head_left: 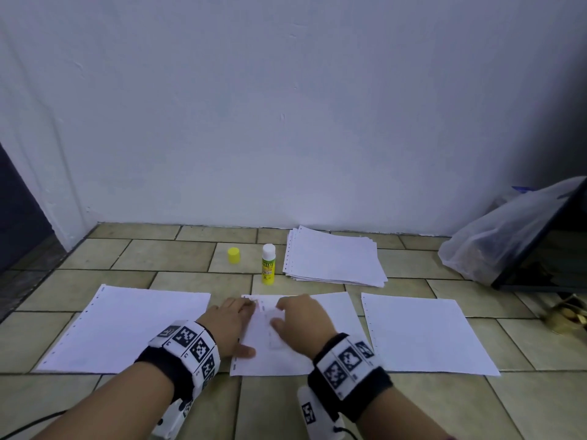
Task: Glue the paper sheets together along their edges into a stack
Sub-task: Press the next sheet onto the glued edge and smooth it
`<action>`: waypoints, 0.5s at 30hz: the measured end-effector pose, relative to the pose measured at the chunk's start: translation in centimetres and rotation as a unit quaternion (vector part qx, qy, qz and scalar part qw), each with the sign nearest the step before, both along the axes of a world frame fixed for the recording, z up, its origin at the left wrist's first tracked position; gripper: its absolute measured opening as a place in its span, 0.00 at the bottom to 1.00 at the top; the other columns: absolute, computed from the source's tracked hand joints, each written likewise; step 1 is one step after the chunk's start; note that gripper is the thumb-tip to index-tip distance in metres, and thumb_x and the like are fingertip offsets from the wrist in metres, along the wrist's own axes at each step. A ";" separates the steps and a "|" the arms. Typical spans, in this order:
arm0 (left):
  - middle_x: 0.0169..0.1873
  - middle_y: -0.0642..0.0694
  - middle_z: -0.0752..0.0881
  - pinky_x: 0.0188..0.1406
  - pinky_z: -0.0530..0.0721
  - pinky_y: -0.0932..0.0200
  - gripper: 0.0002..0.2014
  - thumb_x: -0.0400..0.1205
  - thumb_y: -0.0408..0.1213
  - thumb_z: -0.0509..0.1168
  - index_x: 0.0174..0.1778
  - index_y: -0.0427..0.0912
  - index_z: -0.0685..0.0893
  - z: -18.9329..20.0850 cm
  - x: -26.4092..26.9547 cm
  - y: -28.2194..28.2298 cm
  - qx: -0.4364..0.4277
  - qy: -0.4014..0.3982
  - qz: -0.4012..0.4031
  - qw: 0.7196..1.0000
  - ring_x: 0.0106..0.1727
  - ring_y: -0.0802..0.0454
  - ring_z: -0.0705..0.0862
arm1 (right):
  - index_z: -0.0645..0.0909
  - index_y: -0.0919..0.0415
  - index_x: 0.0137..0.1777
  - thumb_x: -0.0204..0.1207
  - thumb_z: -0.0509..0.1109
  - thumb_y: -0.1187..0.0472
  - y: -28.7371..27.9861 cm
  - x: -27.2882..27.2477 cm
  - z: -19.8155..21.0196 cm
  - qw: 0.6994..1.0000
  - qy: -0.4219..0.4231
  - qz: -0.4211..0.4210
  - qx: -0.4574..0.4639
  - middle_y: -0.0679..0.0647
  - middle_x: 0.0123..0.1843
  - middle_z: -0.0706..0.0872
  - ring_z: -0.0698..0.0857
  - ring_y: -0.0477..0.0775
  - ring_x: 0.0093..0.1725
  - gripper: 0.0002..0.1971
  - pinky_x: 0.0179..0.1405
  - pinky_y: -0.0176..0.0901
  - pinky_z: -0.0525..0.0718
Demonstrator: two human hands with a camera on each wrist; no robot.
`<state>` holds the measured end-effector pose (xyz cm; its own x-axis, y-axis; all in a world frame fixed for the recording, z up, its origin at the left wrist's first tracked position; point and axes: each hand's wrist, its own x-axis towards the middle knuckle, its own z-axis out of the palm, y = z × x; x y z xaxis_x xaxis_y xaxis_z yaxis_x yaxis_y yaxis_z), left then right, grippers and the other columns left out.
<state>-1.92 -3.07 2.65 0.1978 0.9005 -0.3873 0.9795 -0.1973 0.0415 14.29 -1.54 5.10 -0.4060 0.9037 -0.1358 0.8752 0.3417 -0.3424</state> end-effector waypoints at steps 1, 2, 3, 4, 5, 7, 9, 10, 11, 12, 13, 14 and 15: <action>0.83 0.45 0.55 0.76 0.64 0.50 0.42 0.80 0.58 0.64 0.83 0.41 0.55 0.0 0.0 0.0 0.002 0.001 0.000 1.000 0.81 0.47 0.58 | 0.79 0.61 0.65 0.81 0.62 0.55 0.1 -0.5 -0.6 1.000 -0.010 0.007 -0.017 0.59 0.64 0.83 0.80 0.59 0.64 0.16 0.60 0.45 0.78; 0.82 0.45 0.57 0.76 0.65 0.51 0.40 0.80 0.58 0.64 0.82 0.41 0.57 0.0 0.0 0.0 0.002 0.000 -0.001 1.000 0.81 0.47 0.59 | 0.79 0.62 0.65 0.81 0.63 0.54 0.1 -0.8 -1.0 0.999 -0.020 0.013 -0.033 0.60 0.64 0.82 0.79 0.59 0.64 0.17 0.61 0.46 0.77; 0.82 0.46 0.58 0.75 0.67 0.51 0.40 0.80 0.58 0.64 0.82 0.42 0.58 0.2 0.1 0.0 0.000 -0.005 -0.001 1.000 0.80 0.48 0.60 | 0.78 0.62 0.65 0.81 0.63 0.54 0.2 -1.0 -1.3 0.999 -0.028 0.016 -0.043 0.60 0.65 0.82 0.79 0.60 0.65 0.17 0.63 0.46 0.77; 0.82 0.46 0.59 0.73 0.69 0.53 0.39 0.80 0.58 0.65 0.82 0.42 0.59 0.3 0.1 -0.1 -0.004 -0.010 0.001 1.000 0.80 0.49 0.63 | 0.78 0.63 0.65 0.81 0.64 0.54 0.3 -1.0 -1.5 0.998 -0.033 0.018 -0.048 0.61 0.64 0.82 0.79 0.60 0.65 0.17 0.63 0.47 0.77; 0.82 0.47 0.60 0.71 0.70 0.53 0.38 0.80 0.58 0.65 0.81 0.42 0.61 0.6 0.1 -0.1 -0.009 -0.013 0.002 1.000 0.78 0.50 0.65 | 0.78 0.63 0.65 0.81 0.64 0.54 0.4 -1.0 -1.5 0.998 -0.037 0.020 -0.048 0.61 0.64 0.82 0.79 0.60 0.65 0.18 0.63 0.47 0.76; 0.82 0.47 0.60 0.68 0.72 0.55 0.38 0.80 0.58 0.65 0.79 0.40 0.64 0.8 -0.1 -0.1 -0.014 -0.015 0.003 1.000 0.76 0.49 0.69 | 0.79 0.63 0.65 0.81 0.65 0.52 0.6 -1.0 -1.5 0.998 -0.049 0.024 -0.045 0.60 0.64 0.83 0.79 0.60 0.65 0.18 0.63 0.47 0.76; 0.84 0.47 0.56 0.71 0.70 0.56 0.40 0.79 0.59 0.66 0.81 0.40 0.61 0.7 -0.5 -0.1 -0.012 -0.016 0.007 1.000 0.78 0.50 0.67 | 0.80 0.62 0.64 0.80 0.66 0.51 0.7 -1.0 -1.5 0.997 -0.061 0.030 -0.041 0.60 0.62 0.84 0.80 0.59 0.64 0.18 0.63 0.47 0.76; 0.84 0.47 0.54 0.73 0.69 0.56 0.42 0.79 0.59 0.66 0.83 0.41 0.59 0.6 -0.7 -0.2 -0.010 -0.015 0.011 1.000 0.79 0.50 0.66 | 0.81 0.62 0.63 0.80 0.67 0.51 0.7 -1.1 -1.6 0.997 -0.066 0.032 -0.039 0.59 0.62 0.84 0.80 0.59 0.64 0.19 0.62 0.47 0.77; 0.84 0.47 0.56 0.73 0.70 0.55 0.43 0.78 0.59 0.67 0.83 0.41 0.59 0.5 -1.0 -0.3 -0.006 -0.012 0.016 1.000 0.79 0.50 0.66 | 0.81 0.62 0.63 0.79 0.67 0.50 0.7 -1.1 -1.6 0.996 -0.068 0.032 -0.038 0.59 0.61 0.85 0.81 0.59 0.63 0.19 0.61 0.47 0.77; 0.82 0.47 0.60 0.72 0.72 0.55 0.42 0.77 0.59 0.67 0.82 0.43 0.61 0.5 -1.2 -0.4 0.000 -0.007 0.021 1.000 0.77 0.50 0.68 | 0.81 0.62 0.63 0.79 0.67 0.50 0.7 -1.1 -1.7 0.997 -0.067 0.029 -0.038 0.59 0.61 0.85 0.81 0.59 0.63 0.19 0.61 0.47 0.78; 0.79 0.47 0.65 0.70 0.74 0.55 0.40 0.76 0.60 0.68 0.80 0.44 0.65 0.5 -1.3 -0.6 0.009 -0.004 0.025 1.000 0.75 0.51 0.71 | 0.81 0.62 0.62 0.79 0.67 0.49 0.6 -1.2 -1.9 0.997 -0.067 0.026 -0.037 0.59 0.61 0.85 0.81 0.59 0.62 0.19 0.60 0.47 0.78; 0.76 0.48 0.68 0.68 0.76 0.54 0.39 0.76 0.61 0.68 0.79 0.45 0.67 0.4 -1.4 -0.7 0.017 -0.001 0.025 1.000 0.73 0.51 0.72 | 0.81 0.62 0.62 0.79 0.67 0.49 0.5 -1.3 -1.9 0.997 -0.068 0.024 -0.036 0.59 0.61 0.84 0.81 0.59 0.62 0.19 0.60 0.47 0.79; 0.75 0.49 0.69 0.67 0.76 0.54 0.38 0.76 0.61 0.67 0.79 0.45 0.68 0.3 -1.4 -0.8 0.020 0.003 0.025 0.999 0.72 0.52 0.72 | 0.81 0.62 0.63 0.79 0.66 0.49 0.4 -1.5 -2.0 0.997 -0.068 0.022 -0.034 0.59 0.61 0.84 0.81 0.59 0.62 0.19 0.60 0.47 0.79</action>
<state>-3.31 -3.87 2.98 0.1504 0.9241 -0.3513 0.9883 -0.1499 0.0288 12.84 -1.12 3.13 -0.4191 0.8721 -0.2526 0.8995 0.3610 -0.2464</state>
